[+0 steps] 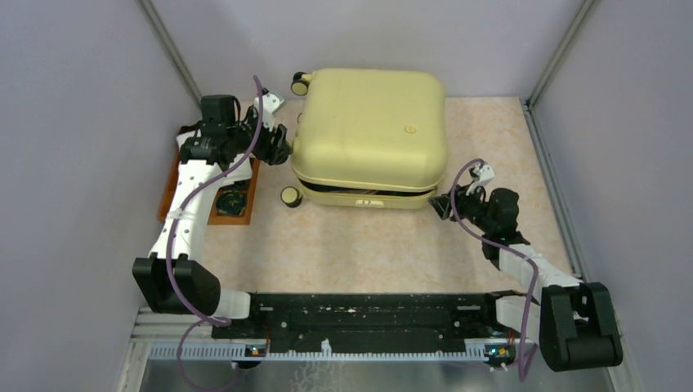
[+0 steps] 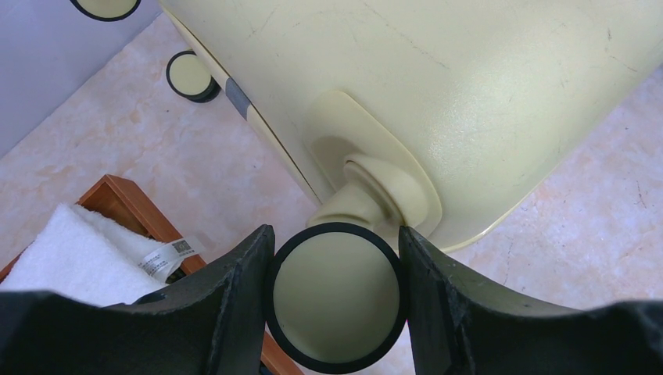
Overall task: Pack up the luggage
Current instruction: Zip the luggage at the center of the board.
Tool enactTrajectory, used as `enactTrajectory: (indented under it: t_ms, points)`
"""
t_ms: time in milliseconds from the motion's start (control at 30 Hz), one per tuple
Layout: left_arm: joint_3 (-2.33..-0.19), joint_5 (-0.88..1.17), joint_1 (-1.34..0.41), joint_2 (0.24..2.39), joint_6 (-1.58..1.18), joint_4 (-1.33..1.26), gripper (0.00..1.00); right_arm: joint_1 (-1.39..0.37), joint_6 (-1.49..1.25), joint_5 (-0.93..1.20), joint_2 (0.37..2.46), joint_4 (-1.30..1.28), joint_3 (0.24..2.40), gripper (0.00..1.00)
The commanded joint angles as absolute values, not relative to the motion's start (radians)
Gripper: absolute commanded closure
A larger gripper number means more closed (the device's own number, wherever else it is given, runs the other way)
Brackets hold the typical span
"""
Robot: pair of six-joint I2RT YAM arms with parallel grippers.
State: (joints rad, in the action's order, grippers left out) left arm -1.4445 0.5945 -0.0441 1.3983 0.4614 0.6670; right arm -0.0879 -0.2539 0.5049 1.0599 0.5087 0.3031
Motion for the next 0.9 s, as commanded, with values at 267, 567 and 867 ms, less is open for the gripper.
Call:
enactTrajectory:
  t_ms: [267, 567, 867]
  points:
    - [-1.508, 0.615, -0.032, 1.350, 0.473, 0.528, 1.00, -0.054, -0.199, 0.663, 1.249, 0.724, 0.422, 0.58]
    - [-1.493, 0.613, -0.031, 1.342, 0.483, 0.534, 1.00, -0.047, -0.202, 0.671, 1.244, 0.782, 0.415, 0.77]
    - [-1.470, 0.619, -0.031, 1.323, 0.500, 0.538, 1.00, -0.046, -0.229, 0.613, 1.203, 0.722, 0.402, 1.00]
